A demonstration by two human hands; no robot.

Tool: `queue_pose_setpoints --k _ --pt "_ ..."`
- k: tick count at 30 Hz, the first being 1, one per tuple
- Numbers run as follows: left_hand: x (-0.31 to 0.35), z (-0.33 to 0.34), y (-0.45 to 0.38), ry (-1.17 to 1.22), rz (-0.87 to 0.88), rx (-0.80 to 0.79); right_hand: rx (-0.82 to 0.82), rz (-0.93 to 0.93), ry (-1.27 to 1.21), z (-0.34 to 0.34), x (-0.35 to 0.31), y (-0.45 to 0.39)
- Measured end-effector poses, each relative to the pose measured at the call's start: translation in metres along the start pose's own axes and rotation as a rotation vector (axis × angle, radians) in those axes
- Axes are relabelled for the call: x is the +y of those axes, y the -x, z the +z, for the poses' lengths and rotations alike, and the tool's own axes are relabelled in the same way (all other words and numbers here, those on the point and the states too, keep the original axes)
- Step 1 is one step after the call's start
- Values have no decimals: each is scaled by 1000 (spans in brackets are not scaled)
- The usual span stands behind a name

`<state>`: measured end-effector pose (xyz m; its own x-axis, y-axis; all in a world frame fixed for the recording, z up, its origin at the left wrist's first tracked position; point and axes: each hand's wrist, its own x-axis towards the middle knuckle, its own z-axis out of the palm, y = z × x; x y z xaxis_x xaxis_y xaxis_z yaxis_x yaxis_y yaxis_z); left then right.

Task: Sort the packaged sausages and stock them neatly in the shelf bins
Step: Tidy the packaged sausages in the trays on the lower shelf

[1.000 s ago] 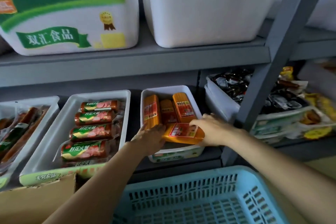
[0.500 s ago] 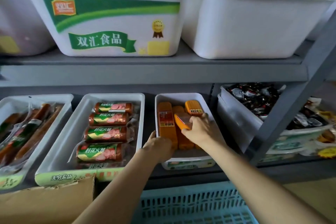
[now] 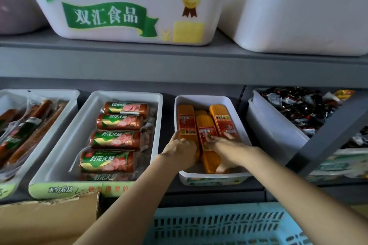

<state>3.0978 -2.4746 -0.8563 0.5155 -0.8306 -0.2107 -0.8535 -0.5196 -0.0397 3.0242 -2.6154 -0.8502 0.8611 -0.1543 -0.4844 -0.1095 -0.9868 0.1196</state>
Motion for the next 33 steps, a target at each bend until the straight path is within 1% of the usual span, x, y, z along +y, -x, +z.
queue_pose_setpoints --k 1,3,6,8,10,13,16,18,19,22,25,28,31,32,33 --pt "0 1 -1 24 2 2 -12 4 9 -3 0 -3" --pt "-1 5 -2 46 -1 -14 -15 32 -54 -7 2 -11" --pt "-1 6 -4 7 -1 -38 69 72 -177 -9 0 -20" --pt "-2 7 -4 -19 4 -53 172 91 -127 -4 -5 -25" --pt "-3 4 -4 2 5 -32 234 72 -91 4 -7 -26" --pt "-5 3 -5 3 29 -50 264 63 -162 10 -4 -26" --pt "-5 1 -6 99 33 -12 254 76 -152 13 -3 -25" --pt "-5 0 -6 117 44 9 255 43 116 17 -7 -23" --pt "-6 0 -7 122 39 14 269 9 209 22 -7 -23" --pt "-6 -1 -12 120 -11 19 338 54 6 22 -5 -26" --pt "-4 0 -16 84 -57 31 450 29 -43 20 -1 -30" --pt "-4 2 -19 92 -79 58 422 7 -83 18 2 -31" --pt "-3 -1 -20 47 -68 79 277 21 -275 10 13 -31" --pt "-2 -2 -21 28 -67 85 257 3 -311 8 23 -29" --pt "0 -2 -23 17 -69 88 244 8 -265 4 35 -28"
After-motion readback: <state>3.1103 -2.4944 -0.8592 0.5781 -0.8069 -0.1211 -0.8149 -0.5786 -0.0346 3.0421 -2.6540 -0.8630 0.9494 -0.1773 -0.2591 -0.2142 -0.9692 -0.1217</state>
